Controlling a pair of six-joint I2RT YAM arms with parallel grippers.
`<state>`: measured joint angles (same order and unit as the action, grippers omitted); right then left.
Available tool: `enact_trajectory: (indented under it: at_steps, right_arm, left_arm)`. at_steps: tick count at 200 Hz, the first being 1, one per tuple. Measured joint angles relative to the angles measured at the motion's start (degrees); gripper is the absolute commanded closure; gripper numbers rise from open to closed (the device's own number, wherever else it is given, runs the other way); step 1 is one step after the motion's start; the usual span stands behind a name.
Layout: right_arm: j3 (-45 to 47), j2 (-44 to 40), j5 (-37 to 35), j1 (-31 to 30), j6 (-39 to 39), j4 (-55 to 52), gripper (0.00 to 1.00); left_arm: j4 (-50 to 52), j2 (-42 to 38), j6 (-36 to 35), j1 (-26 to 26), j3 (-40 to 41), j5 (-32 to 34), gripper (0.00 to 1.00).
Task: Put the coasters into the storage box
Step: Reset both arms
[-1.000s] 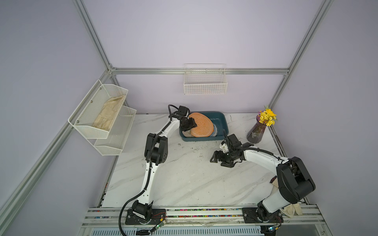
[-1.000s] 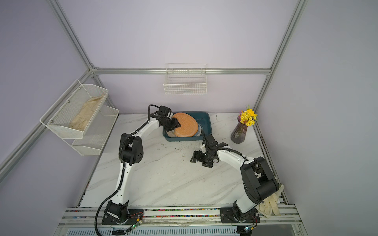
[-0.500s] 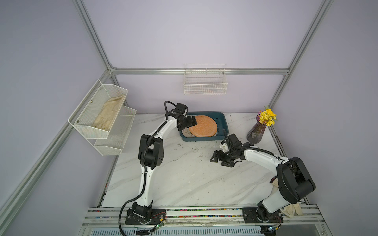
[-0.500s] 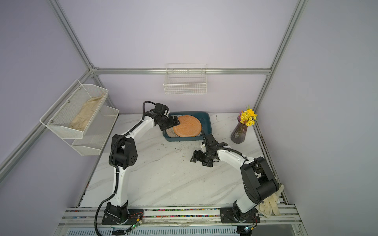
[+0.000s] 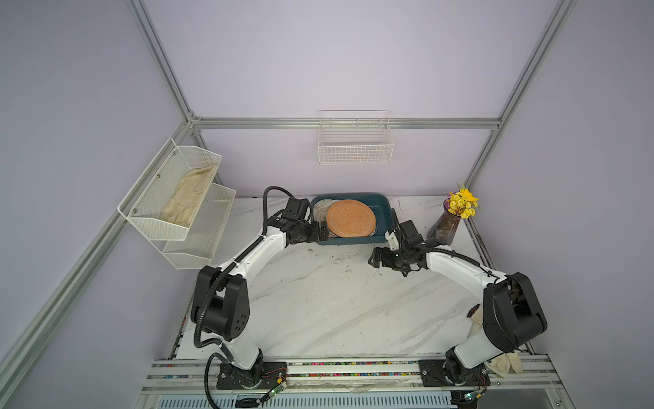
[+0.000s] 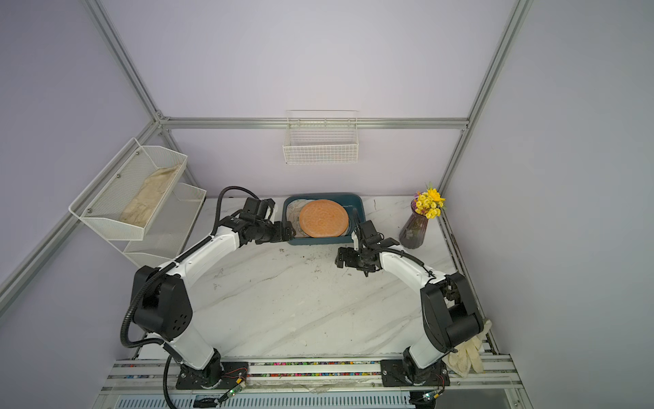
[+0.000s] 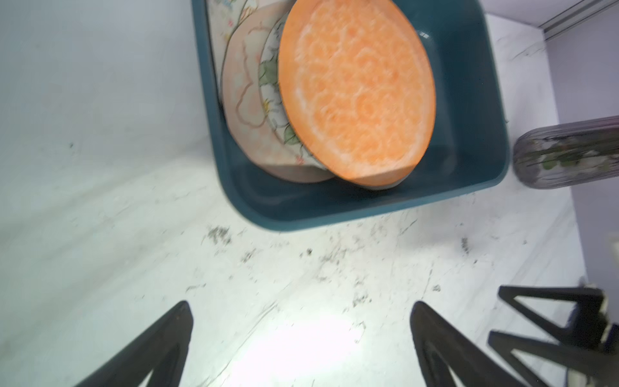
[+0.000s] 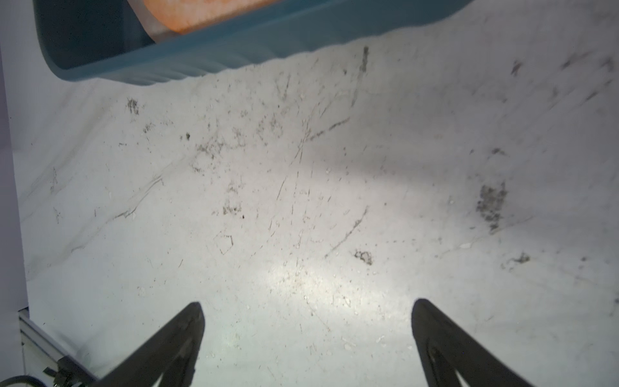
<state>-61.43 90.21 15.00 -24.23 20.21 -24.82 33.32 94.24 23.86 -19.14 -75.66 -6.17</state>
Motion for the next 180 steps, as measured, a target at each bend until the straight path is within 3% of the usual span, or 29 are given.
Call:
enact_trajectory:
  at_steps: [46,85,123,180]
  right_arm:
    - [-0.5,-0.5,-9.4,2.6,-7.4,5.7,0.02]
    - [6.1,-5.2,-16.2,7.3,-14.0,18.5,0.02]
    - [14.7,-5.8,-18.5,12.9,-18.3,33.6,0.02]
    - [24.3,-0.8,-18.0,17.5,-21.2,52.6,0.02]
  left_arm:
    - [-3.5,-10.4,-2.9,3.3,14.2,8.6,0.0]
    - [-9.7,-18.8,-6.9,9.6,21.9,14.4,0.0]
    - [-19.3,-23.1,-11.7,13.9,29.9,18.6,0.0]
    - [-36.2,-23.3,-16.3,19.1,39.7,19.8,0.0]
